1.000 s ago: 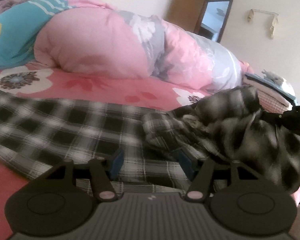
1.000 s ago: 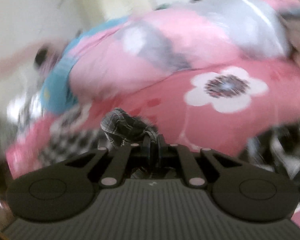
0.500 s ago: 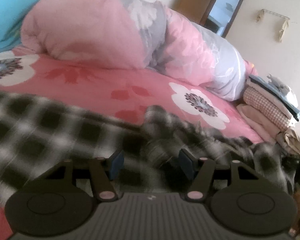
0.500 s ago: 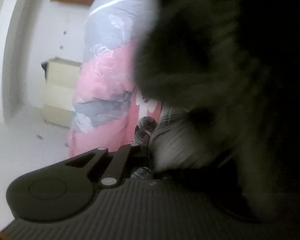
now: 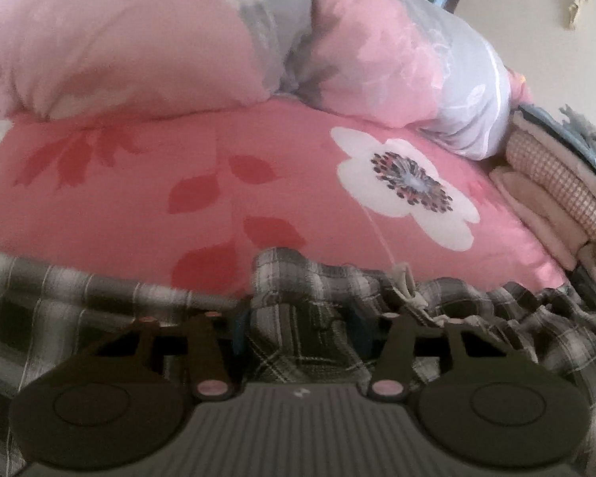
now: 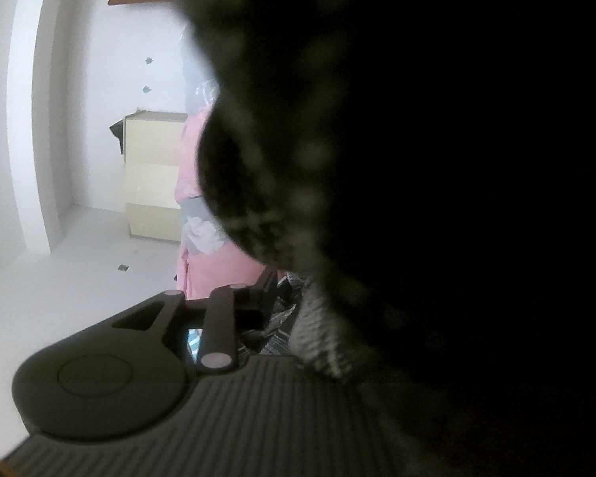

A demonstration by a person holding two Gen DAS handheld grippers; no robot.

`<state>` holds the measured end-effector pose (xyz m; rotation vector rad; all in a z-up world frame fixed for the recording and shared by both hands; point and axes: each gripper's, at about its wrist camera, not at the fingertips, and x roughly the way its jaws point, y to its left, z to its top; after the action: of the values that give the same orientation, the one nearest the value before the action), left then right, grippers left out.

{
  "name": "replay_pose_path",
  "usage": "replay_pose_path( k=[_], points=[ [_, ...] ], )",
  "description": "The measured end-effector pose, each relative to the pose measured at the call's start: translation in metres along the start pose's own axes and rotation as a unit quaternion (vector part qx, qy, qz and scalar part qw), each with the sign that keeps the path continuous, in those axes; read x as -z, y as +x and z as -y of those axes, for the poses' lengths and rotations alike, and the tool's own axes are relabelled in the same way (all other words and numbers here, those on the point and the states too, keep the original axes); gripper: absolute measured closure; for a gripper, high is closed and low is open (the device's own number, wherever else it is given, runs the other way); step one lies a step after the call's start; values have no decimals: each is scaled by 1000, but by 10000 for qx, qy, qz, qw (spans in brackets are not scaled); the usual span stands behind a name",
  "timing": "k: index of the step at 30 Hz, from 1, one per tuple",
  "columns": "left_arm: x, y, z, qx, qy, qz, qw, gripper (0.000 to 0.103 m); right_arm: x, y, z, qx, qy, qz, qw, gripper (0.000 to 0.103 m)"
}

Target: Fold clothes

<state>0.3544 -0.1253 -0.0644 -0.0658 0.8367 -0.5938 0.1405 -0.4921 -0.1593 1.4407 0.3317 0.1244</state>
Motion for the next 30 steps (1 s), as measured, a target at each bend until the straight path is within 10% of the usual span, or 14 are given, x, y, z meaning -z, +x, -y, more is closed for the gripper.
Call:
replay_pose_path(
  k=[6, 13, 18, 24, 30],
  points=[
    [11, -29, 23, -168, 355, 495, 9980, 90, 4, 5, -7, -156, -125, -152, 9997, 56],
    [46, -105, 40, 61, 320, 1286, 9912, 92, 18, 19, -33, 211, -871, -413, 9951, 48],
    [92, -151, 30, 270, -384, 1708, 9842, 92, 37, 28, -63, 670, -1774, -661, 9796, 23],
    [147, -151, 6, 216, -911, 1531, 9838, 92, 31, 52, -103, 1088, -2635, -878, 9545, 1],
    [157, -143, -15, 466, -1061, 1488, 9821, 88, 53, 28, -88, 1522, -3180, -960, 9309, 1]
  ],
)
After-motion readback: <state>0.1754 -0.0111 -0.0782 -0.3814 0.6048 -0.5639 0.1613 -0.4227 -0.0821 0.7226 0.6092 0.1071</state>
